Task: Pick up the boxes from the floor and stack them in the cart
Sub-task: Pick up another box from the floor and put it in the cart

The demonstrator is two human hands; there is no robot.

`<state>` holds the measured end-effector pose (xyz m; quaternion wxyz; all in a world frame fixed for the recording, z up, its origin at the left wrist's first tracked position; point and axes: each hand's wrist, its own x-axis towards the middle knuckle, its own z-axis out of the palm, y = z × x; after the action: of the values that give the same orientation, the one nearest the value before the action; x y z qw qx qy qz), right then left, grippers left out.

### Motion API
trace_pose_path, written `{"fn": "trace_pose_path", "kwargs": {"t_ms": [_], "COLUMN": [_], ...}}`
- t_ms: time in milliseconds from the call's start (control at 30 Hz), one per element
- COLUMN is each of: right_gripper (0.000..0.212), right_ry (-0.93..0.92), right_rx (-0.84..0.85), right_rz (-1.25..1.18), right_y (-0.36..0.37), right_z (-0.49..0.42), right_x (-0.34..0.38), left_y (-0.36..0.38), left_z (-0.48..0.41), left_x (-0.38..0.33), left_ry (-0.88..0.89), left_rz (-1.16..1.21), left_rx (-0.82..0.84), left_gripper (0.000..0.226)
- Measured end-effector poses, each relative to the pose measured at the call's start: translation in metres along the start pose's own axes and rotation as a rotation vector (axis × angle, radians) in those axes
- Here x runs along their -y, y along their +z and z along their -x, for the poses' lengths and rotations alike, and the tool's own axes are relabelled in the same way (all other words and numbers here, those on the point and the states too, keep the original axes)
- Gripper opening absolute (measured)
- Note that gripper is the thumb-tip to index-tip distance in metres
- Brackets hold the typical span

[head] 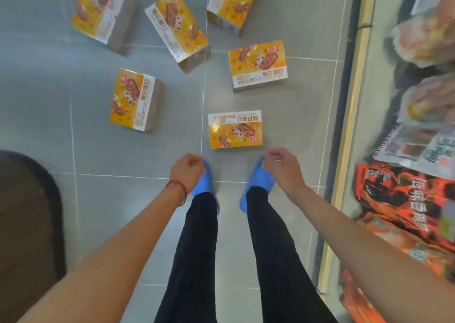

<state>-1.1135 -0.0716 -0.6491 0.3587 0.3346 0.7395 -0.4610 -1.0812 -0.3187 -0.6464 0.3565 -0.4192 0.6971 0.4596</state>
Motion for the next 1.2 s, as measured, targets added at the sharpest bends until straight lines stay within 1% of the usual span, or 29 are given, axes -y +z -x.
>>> {"fn": "trace_pose_path", "kwargs": {"t_ms": [133, 233, 300, 400, 433, 500, 567, 633, 733, 800, 900, 933, 1000, 1033, 1067, 1100, 1133, 1200], "right_gripper": [0.037, 0.041, 0.047, 0.062, 0.068, 0.077, 0.079, 0.087, 0.098, 0.098, 0.089, 0.083, 0.061, 0.049, 0.042, 0.040, 0.047, 0.070], "right_ry": [0.013, -0.006, -0.008, -0.003, -0.002, -0.016, -0.055, -0.096, -0.148, -0.155, -0.198, -0.204, -0.229, -0.247, -0.260, -0.267, -0.261, -0.230], "right_rx": [0.070, 0.040, 0.018, 0.034, 0.055, 0.116, 0.170, 0.173, 0.138, 0.123, 0.094, 0.077, 0.027, -0.006, -0.039, -0.060, -0.073, -0.081], "right_rz": [0.128, 0.218, 0.251, 0.237, 0.229, 0.182, 0.140, 0.114, 0.048, 0.024, 0.006, 0.000, -0.019, -0.011, 0.000, 0.010, 0.017, 0.008], "right_y": [0.001, 0.008, 0.016, 0.033, 0.039, 0.052, 0.064, 0.076, 0.086, 0.087, 0.083, 0.081, 0.078, 0.077, 0.077, 0.077, 0.078, 0.081], "right_z": [-0.091, -0.153, -0.190, -0.238, -0.251, -0.273, -0.291, -0.303, -0.304, -0.296, -0.278, -0.271, -0.261, -0.259, -0.258, -0.257, -0.260, -0.269], "right_x": [-0.023, -0.053, -0.074, -0.106, -0.115, -0.130, -0.141, -0.146, -0.151, -0.149, -0.140, -0.136, -0.123, -0.119, -0.114, -0.110, -0.107, -0.099], "left_y": [0.046, 0.078, 0.097, 0.121, 0.128, 0.139, 0.149, 0.157, 0.158, 0.151, 0.135, 0.130, 0.122, 0.120, 0.118, 0.117, 0.117, 0.117], "left_z": [-0.073, -0.133, -0.173, -0.230, -0.246, -0.272, -0.291, -0.303, -0.307, -0.306, -0.298, -0.292, -0.281, -0.277, -0.276, -0.274, -0.276, -0.282], "left_x": [0.031, 0.053, 0.065, 0.081, 0.084, 0.087, 0.090, 0.097, 0.105, 0.104, 0.097, 0.093, 0.085, 0.082, 0.077, 0.071, 0.065, 0.051], "left_ry": [-0.064, -0.079, -0.082, -0.056, -0.047, -0.031, 0.033, 0.135, 0.138, 0.141, 0.148, 0.142, 0.125, 0.115, 0.109, 0.104, 0.093, 0.086], "left_rz": [0.006, -0.005, 0.022, 0.041, 0.073, 0.157, 0.207, 0.218, 0.203, 0.199, 0.185, 0.168, 0.153, 0.165, 0.182, 0.199, 0.209, 0.256], "left_rx": [0.006, 0.002, -0.008, -0.027, -0.031, -0.032, 0.001, 0.042, 0.042, 0.034, 0.036, 0.025, -0.025, -0.051, -0.087, -0.123, -0.157, -0.205], "left_gripper": [0.035, 0.043, 0.052, 0.064, 0.063, 0.053, 0.053, 0.066, 0.087, 0.090, 0.082, 0.076, 0.065, 0.064, 0.068, 0.071, 0.068, 0.056]}}
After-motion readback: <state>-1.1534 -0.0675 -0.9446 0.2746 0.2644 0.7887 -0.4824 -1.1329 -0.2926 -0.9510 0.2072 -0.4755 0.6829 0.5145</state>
